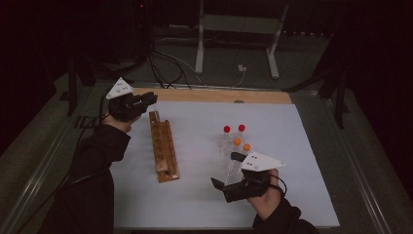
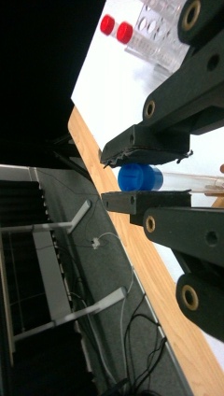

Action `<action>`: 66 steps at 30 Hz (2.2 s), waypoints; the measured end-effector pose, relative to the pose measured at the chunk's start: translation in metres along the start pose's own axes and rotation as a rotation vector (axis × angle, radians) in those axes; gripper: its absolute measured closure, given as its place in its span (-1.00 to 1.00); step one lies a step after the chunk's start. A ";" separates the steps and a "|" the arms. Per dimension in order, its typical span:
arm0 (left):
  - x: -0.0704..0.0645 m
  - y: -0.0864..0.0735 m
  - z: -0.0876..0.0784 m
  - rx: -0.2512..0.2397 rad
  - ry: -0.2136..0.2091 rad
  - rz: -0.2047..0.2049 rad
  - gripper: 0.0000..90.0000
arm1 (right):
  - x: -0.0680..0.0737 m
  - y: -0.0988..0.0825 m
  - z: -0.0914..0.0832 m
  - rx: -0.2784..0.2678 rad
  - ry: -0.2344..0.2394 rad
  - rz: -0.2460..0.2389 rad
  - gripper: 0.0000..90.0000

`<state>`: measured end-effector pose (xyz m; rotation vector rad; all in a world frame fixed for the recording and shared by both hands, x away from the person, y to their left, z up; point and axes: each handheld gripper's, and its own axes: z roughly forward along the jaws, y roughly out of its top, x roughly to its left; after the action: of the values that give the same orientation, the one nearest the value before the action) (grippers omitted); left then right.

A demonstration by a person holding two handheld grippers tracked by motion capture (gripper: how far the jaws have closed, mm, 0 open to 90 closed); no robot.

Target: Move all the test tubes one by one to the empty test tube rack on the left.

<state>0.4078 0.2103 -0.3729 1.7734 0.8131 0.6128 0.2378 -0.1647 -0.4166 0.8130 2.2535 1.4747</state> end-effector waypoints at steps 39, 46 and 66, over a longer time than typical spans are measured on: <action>0.009 -0.075 0.027 0.068 0.045 -0.062 0.73 | 0.000 -0.002 -0.001 0.005 0.004 0.006 -1.00; 0.008 -0.078 0.030 0.087 0.046 -0.049 0.72 | -0.001 -0.001 -0.003 -0.003 0.002 0.009 -1.00; -0.002 -0.056 0.000 0.032 -0.033 -0.095 -0.38 | -0.023 0.014 -0.026 -0.115 0.003 -0.076 -1.00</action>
<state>0.3931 0.2221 -0.4261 1.7586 0.8836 0.5097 0.2457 -0.1936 -0.3937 0.6831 2.1543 1.5542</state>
